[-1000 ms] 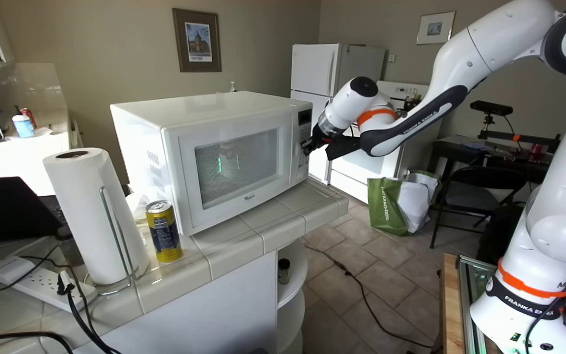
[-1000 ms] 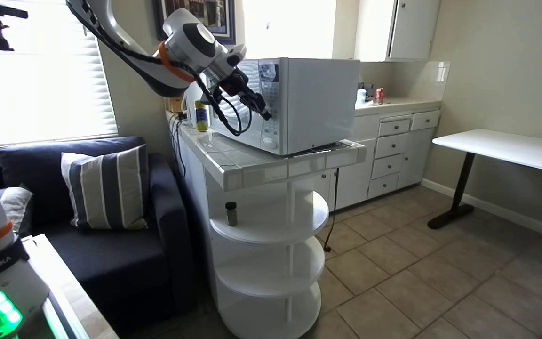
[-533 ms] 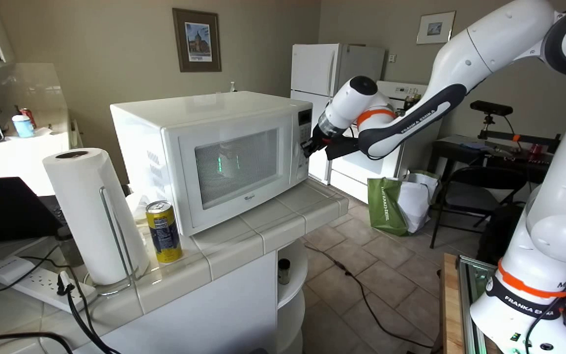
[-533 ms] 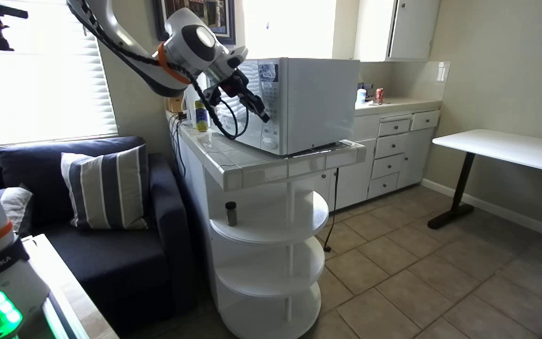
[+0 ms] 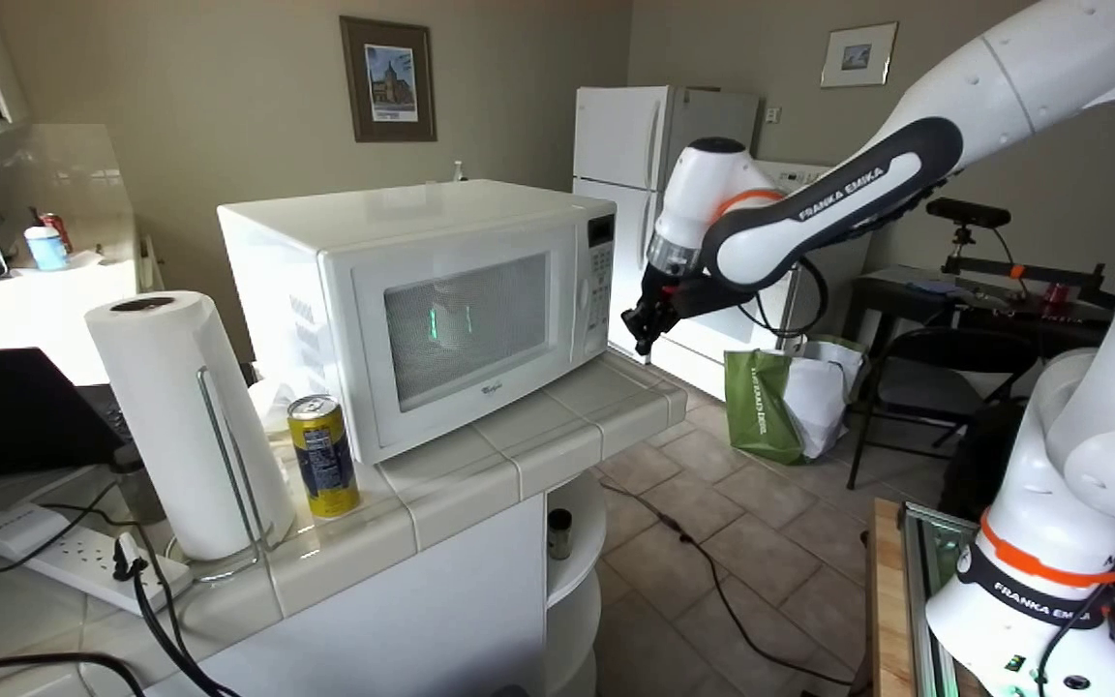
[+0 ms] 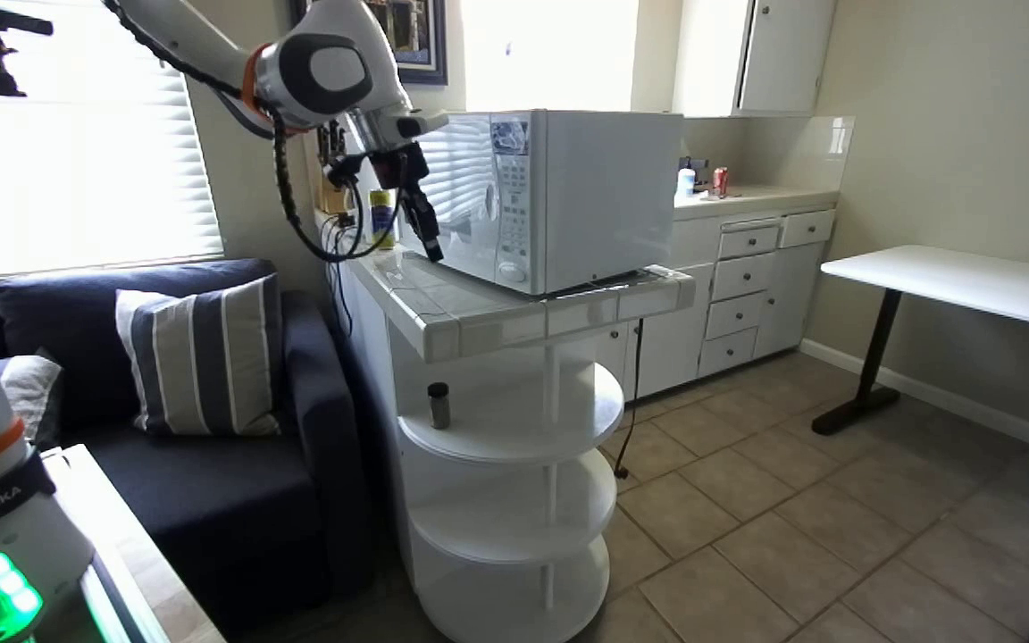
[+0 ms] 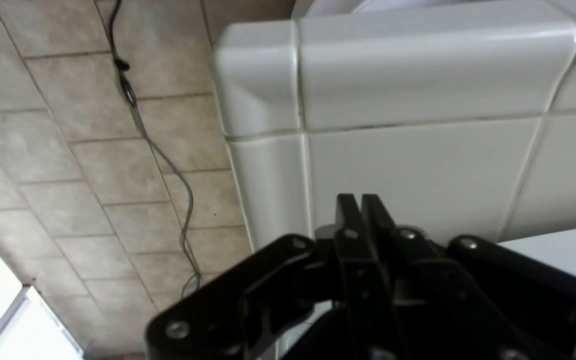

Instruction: Press a button on the microwave.

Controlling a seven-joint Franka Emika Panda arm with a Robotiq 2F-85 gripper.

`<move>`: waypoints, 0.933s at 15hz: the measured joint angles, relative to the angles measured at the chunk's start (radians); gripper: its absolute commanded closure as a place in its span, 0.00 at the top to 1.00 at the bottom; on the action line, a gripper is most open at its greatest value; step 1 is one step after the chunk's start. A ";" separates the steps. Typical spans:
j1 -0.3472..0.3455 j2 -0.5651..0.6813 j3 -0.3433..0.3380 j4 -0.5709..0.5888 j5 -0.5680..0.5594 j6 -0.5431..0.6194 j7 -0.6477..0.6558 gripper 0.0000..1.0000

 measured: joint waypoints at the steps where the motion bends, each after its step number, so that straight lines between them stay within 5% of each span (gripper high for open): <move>1: -0.001 -0.042 -0.006 0.008 0.042 -0.082 -0.031 0.49; 8: -0.021 -0.248 -0.059 0.204 0.188 -0.649 -0.163 0.99; 14: -0.045 -0.267 -0.088 0.283 0.192 -0.650 -0.250 1.00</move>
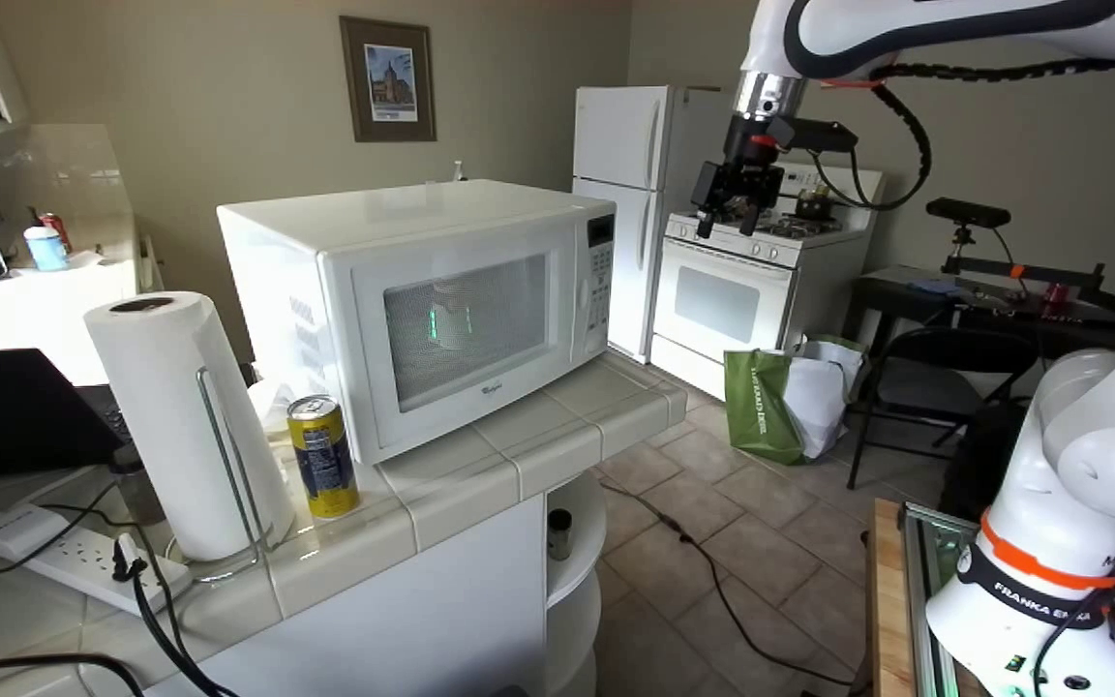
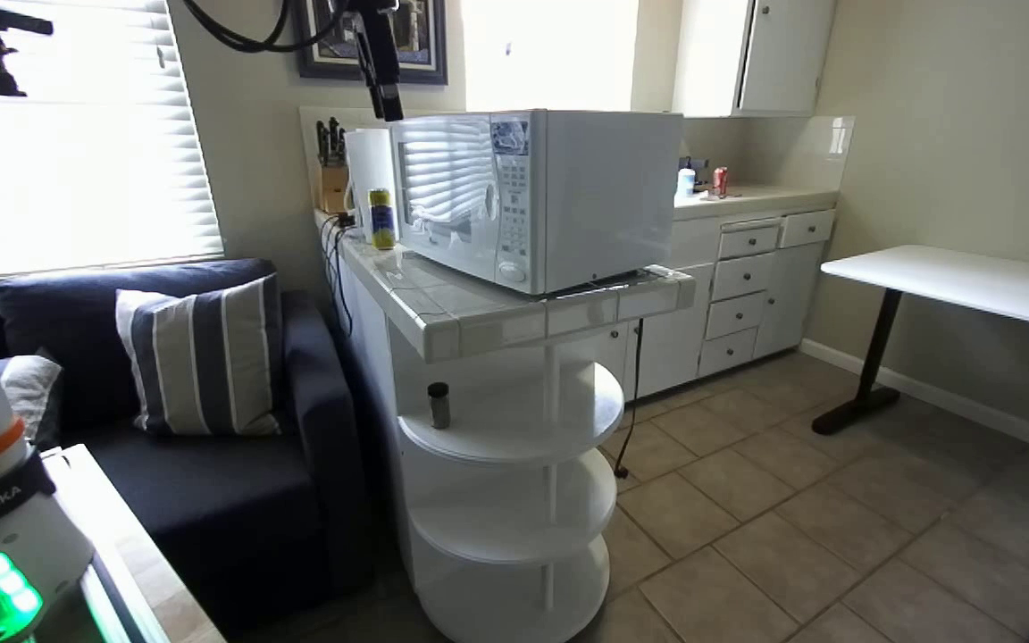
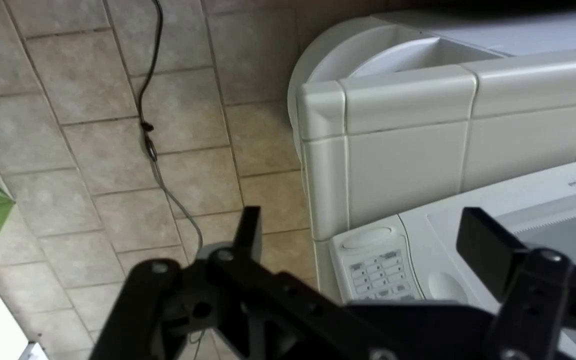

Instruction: Press a button on the microwave.

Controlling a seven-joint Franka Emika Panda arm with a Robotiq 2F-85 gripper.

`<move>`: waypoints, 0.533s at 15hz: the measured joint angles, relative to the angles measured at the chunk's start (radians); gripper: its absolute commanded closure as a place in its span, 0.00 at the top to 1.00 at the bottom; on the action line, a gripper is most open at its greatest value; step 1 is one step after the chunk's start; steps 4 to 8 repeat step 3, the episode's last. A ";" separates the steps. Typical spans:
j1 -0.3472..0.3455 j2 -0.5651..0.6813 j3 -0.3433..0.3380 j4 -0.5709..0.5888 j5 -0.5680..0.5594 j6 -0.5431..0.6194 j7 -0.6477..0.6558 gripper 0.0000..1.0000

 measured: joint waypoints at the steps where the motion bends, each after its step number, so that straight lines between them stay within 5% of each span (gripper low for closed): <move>1: -0.002 -0.001 -0.002 0.002 0.000 0.004 -0.003 1.00; 8: -0.003 -0.001 -0.001 0.002 0.000 0.004 -0.003 1.00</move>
